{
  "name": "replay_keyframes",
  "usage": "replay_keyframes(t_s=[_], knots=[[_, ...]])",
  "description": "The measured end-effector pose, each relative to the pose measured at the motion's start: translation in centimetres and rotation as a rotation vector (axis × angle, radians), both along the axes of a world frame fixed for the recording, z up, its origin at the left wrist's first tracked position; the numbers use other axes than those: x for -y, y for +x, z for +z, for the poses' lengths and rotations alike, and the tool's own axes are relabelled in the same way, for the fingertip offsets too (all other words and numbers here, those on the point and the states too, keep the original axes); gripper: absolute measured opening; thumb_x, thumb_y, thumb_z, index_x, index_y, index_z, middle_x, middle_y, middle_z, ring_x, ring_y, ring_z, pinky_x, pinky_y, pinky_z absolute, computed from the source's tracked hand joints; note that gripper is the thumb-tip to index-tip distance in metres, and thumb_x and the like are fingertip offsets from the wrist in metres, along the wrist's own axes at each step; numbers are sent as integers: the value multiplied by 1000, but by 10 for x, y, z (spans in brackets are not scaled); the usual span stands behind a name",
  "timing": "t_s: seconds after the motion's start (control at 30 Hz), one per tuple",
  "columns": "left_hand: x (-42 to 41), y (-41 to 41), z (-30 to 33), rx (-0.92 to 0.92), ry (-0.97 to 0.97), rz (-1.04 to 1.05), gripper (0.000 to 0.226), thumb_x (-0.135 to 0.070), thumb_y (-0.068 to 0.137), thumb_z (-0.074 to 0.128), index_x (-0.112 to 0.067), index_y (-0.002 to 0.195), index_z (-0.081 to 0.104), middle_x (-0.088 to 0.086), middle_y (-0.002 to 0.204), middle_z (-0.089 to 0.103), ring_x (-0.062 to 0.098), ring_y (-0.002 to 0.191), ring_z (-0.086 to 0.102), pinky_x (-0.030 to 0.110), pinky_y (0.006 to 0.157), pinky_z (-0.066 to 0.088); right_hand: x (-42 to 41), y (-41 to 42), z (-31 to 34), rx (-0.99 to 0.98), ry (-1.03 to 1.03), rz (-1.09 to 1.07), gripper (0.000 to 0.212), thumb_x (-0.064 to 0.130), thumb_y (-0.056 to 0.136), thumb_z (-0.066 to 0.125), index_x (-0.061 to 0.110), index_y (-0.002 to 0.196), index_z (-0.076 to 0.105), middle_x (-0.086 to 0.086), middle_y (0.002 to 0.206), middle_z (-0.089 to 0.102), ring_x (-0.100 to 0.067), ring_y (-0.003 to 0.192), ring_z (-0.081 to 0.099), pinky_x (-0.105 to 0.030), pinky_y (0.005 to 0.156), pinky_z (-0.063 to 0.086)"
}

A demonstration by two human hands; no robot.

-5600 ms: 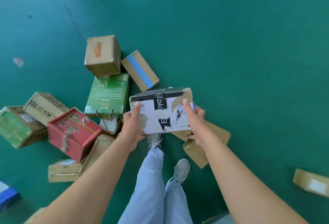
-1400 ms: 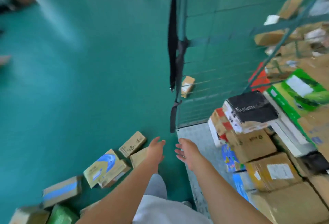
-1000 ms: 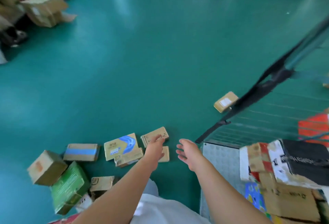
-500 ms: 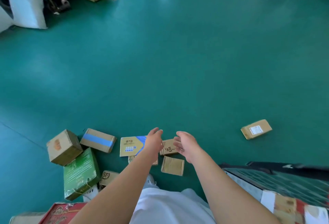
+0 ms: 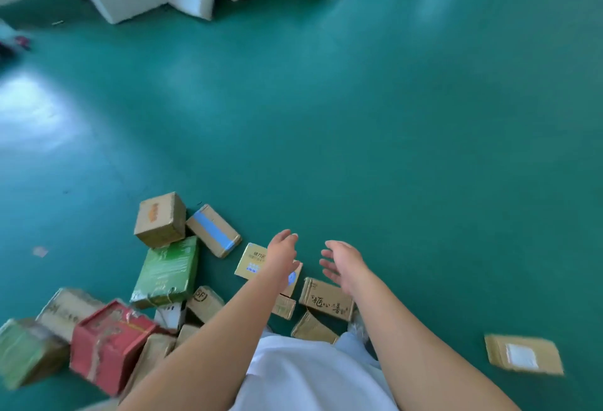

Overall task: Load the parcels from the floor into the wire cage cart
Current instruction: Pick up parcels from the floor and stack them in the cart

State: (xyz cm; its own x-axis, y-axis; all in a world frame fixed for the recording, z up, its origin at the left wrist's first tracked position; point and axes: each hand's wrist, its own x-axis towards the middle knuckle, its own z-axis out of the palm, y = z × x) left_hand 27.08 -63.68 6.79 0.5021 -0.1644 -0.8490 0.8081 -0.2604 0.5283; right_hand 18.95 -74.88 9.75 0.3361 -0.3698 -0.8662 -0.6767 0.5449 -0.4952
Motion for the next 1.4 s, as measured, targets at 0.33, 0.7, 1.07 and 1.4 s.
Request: replay_keyframes(t_s=[0.33,0.7,1.07,1.4], knots=[[-36,-3,3,15,40,468,40,-26,104,53,-27,144,52,2,114,62,23,110,61,40,95,55,-5,82,3,37,50,510,15,22,106,49,15,118,56,-5,112,60,-21,98,60,-43,104,51],[-211,65,-14,-28,-7,901,43,-22,107,49,-22,150,46,-1,102,56,17,95,56,44,107,48,-200,199,-22,-51,72,906,21,23,104,51,14,122,59,-2,101,58,-18,88,56,-29,73,50],[-374,142,-90,-129,33,1040,43,-24,109,45,-22,153,44,5,145,52,22,120,55,39,104,50,-344,291,-87,-251,68,1014,33,28,105,53,15,136,56,-2,117,64,-22,108,65,-37,95,56],[-429,168,-225,-236,32,1180,43,-24,109,45,-25,153,43,-2,115,58,18,107,56,42,110,47,-398,341,-231,-406,64,1145,34,26,105,54,11,135,57,-6,123,66,-22,109,65,-39,101,53]])
